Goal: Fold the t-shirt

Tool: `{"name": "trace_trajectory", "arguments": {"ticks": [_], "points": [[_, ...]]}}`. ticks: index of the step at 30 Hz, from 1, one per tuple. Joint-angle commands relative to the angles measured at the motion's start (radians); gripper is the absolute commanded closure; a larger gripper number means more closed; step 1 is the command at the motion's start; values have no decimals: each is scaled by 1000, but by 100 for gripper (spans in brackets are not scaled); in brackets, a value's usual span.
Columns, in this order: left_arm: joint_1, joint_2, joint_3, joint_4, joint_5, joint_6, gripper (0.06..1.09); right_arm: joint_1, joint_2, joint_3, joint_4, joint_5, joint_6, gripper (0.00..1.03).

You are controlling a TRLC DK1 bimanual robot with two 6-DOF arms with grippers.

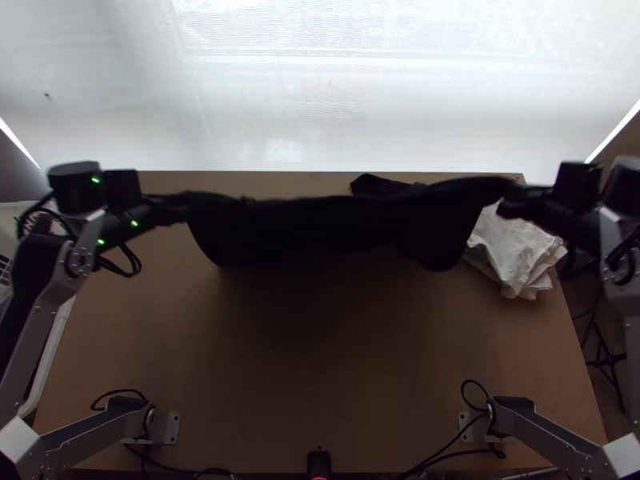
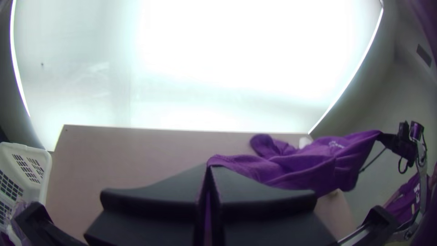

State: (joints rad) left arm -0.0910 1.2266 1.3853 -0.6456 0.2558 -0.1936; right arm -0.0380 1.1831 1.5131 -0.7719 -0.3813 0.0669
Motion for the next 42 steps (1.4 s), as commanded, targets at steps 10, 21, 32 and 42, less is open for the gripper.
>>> {"name": "trace_trajectory", "arguments": {"ticks": [10, 21, 32, 42], "points": [[88, 519, 663, -37, -107, -191, 105, 33, 748, 932, -6, 85, -13, 100], [85, 643, 899, 46, -133, -276, 105, 55, 678, 861, 229, 200, -44, 100], [85, 83, 793, -198, -73, -365, 105, 93, 179, 766, -56, 55, 53, 100], [96, -357, 623, -336, -41, -382, 105, 115, -152, 786, -448, 22, 19, 100]]}}
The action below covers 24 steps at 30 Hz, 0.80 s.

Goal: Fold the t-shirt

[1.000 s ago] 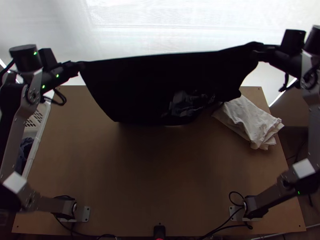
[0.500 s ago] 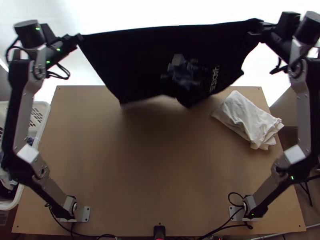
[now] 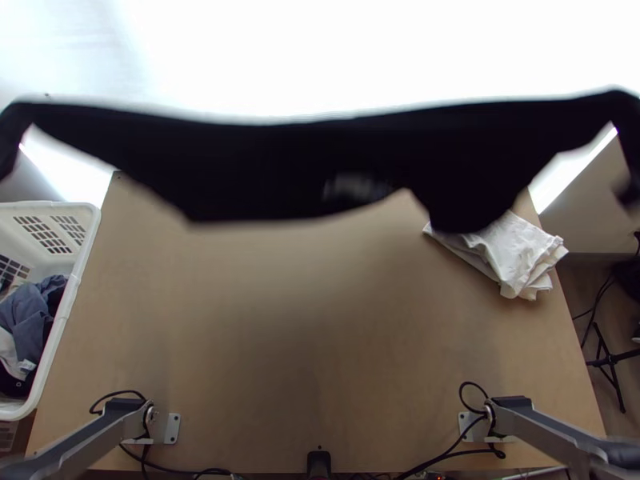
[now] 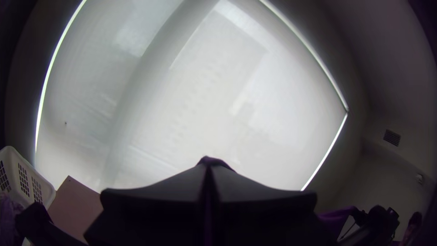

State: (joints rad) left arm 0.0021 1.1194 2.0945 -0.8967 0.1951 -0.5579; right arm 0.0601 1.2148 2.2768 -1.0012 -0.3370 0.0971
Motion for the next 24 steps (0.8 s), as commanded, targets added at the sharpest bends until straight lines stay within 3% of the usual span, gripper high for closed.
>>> {"name": "trace_trajectory", "arguments": {"ticks": [1, 11, 14, 19, 24], "points": [[4, -263, -88, -94, 20, -17, 105, 18, -195, 35, -244, -23, -11, 100], [-8, -311, -131, -128, 18, -31, 105, 38, -238, 44, -359, -20, -8, 100], [-5, -308, -195, -117, 17, -23, 105, 41, -253, -56, -350, -20, -14, 100], [27, -359, -593, 36, 10, 24, 105, 41, -302, -566, -211, -20, -31, 100], [24, -326, -1071, 341, 21, 53, 105, 44, -274, -1103, 122, -57, -28, 100]]}}
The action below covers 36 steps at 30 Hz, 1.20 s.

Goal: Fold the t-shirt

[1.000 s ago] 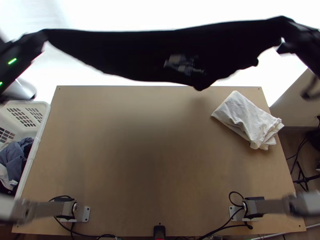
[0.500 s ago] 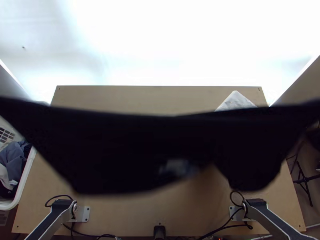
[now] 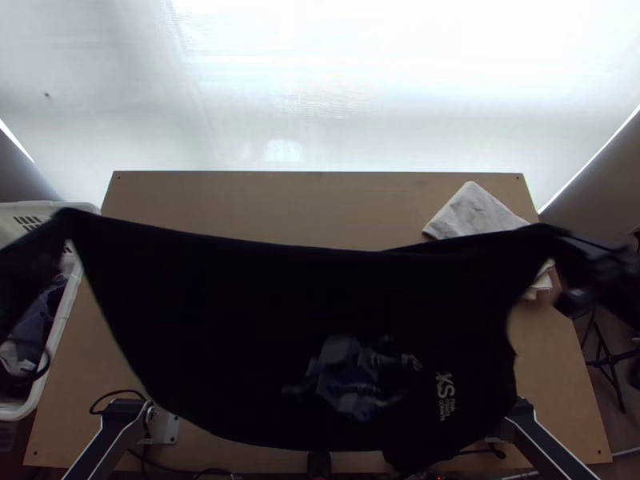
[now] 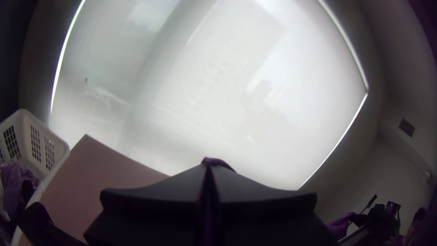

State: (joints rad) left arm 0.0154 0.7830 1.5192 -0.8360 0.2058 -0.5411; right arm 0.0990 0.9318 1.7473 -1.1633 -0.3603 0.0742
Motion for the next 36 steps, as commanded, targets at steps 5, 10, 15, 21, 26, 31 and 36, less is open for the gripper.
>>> {"name": "trace_trajectory", "arguments": {"ticks": [5, 10, 15, 21, 26, 31, 36], "points": [[-66, 225, -677, 529, -62, 63, 105, -2, 226, -723, 510, -39, -8, 100], [-63, 441, -676, 684, -72, 78, 105, -5, 358, -692, 639, -39, -4, 100], [-48, 648, -559, 741, -106, 76, 105, -13, 496, -598, 660, -37, -19, 100], [-15, 849, -409, 776, -144, 81, 105, -33, 645, -470, 660, -37, -45, 100], [15, 963, -292, 764, -155, 87, 105, -44, 746, -371, 659, -35, -50, 100], [38, 1052, -206, 755, -160, 99, 105, -48, 842, -275, 637, -35, -54, 100], [52, 1098, -169, 753, -172, 101, 105, -47, 907, -207, 620, -35, -56, 100]]}}
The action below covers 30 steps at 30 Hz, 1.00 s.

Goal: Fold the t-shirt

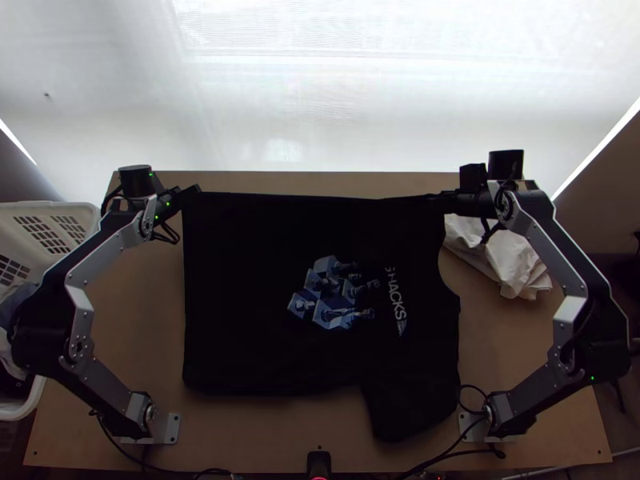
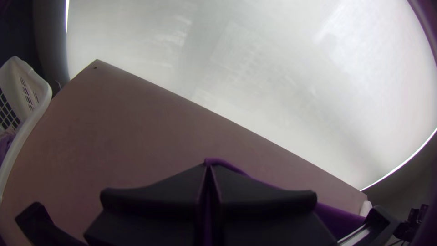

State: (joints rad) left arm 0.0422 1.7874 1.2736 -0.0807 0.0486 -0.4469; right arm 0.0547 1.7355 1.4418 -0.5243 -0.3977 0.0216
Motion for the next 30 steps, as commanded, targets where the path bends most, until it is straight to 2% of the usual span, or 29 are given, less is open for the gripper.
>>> {"name": "trace_trajectory", "arguments": {"ticks": [1, 5, 11, 16, 22, 30], "points": [[30, 101, 81, -2, -18, 8, 105, -3, 113, 106, -23, 3, -2, 100], [41, 115, 92, -30, -32, 17, 105, -3, 125, 103, -49, 3, 15, 100], [18, 18, 110, -263, -18, 19, 105, -6, 64, 81, -154, 5, 34, 100], [4, -8, 148, -484, 79, 37, 105, -7, 7, 52, -177, 5, 32, 100], [1, 1, 150, -580, 89, 77, 105, -1, -4, 55, -229, 7, 29, 100], [-4, -11, 132, -660, 94, 96, 105, 11, -50, 12, -370, 16, 18, 100]]}}
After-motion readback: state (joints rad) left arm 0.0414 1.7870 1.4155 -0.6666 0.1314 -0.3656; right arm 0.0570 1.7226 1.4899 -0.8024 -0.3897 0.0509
